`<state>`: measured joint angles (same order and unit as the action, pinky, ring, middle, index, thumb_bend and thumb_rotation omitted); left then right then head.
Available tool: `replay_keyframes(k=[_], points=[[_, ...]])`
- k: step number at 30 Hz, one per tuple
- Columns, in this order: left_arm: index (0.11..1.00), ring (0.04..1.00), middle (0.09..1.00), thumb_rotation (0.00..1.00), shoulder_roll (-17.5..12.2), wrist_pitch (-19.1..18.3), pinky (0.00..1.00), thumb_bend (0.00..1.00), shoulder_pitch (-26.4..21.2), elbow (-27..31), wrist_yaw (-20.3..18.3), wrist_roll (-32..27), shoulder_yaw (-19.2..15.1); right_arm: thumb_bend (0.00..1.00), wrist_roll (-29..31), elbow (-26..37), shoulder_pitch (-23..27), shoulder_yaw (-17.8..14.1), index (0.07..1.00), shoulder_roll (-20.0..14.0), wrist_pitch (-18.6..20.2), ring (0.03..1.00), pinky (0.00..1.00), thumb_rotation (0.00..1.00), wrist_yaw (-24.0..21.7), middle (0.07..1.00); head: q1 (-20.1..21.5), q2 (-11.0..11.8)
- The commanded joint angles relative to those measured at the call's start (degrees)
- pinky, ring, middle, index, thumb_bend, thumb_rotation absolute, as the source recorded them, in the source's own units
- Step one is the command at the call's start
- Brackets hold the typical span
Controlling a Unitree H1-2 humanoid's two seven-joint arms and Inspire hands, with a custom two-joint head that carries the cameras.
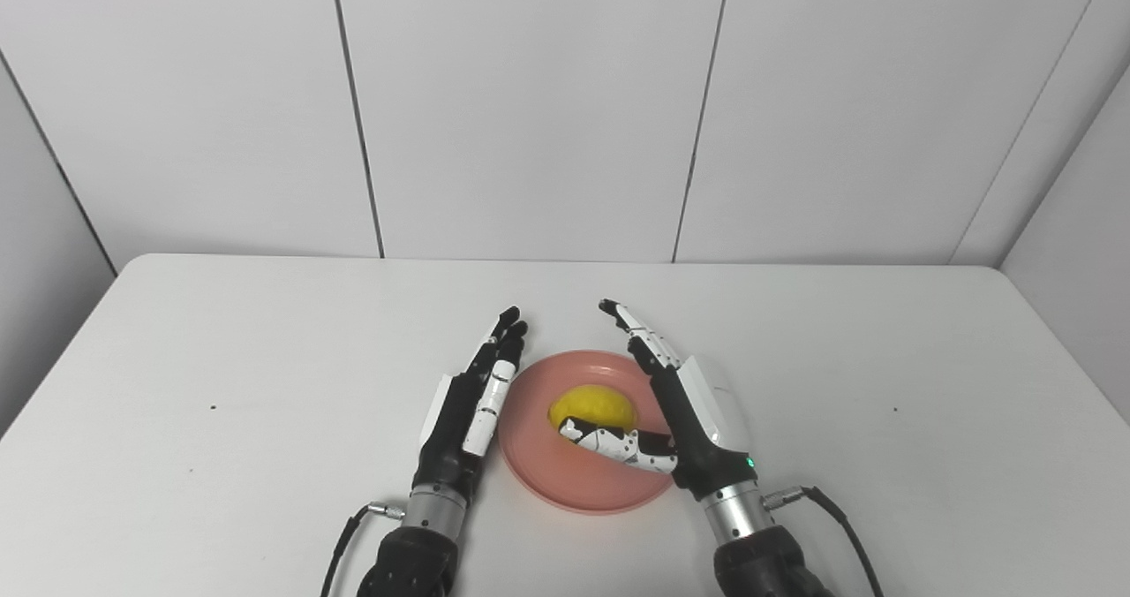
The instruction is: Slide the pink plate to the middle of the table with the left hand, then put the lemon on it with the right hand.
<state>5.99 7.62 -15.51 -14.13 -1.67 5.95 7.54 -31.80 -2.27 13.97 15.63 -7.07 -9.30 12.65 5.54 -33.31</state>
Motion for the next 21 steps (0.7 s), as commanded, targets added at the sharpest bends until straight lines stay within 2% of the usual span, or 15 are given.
replay_keyframes(k=[1,6,13,18,21], points=[[0.929,0.942,0.936,1.0,0.0,0.3,0.95,0.54,1.5,-1.7,0.0,-0.2,0.2,0.63,1.5,2.9,0.8,-1.5,0.923,0.4,-1.3,0.898,0.83,0.76,-0.2,0.928,-0.1,-0.1],[0.932,0.948,0.94,1.0,-0.1,0.2,0.95,0.54,1.6,-1.5,0.0,0.0,0.3,0.64,4.9,2.4,0.3,-4.7,0.917,0.7,-1.9,0.895,0.82,0.8,-0.3,0.921,0.1,0.0],[0.935,0.949,0.939,1.0,-0.2,-0.4,0.96,0.55,1.6,-1.2,-0.1,-0.2,0.2,0.61,8.7,2.9,-0.6,-8.7,0.905,1.2,1.7,0.906,0.87,0.94,-2.1,0.909,0.2,-0.1],[0.934,0.947,0.937,1.0,-0.4,-0.2,0.95,0.56,1.7,-1.1,0.0,0.0,0.1,0.64,10.7,2.4,-1.0,-9.6,0.9,1.8,3.4,0.917,0.88,1.0,-3.8,0.915,0.3,-0.2],[0.937,0.948,0.94,1.0,-0.5,-0.3,0.96,0.57,1.6,-1.0,-0.1,0.0,0.2,0.61,12.7,1.0,-0.9,-9.8,0.897,2.1,2.2,0.897,0.85,1.0,-4.5,0.911,0.4,-0.1]])
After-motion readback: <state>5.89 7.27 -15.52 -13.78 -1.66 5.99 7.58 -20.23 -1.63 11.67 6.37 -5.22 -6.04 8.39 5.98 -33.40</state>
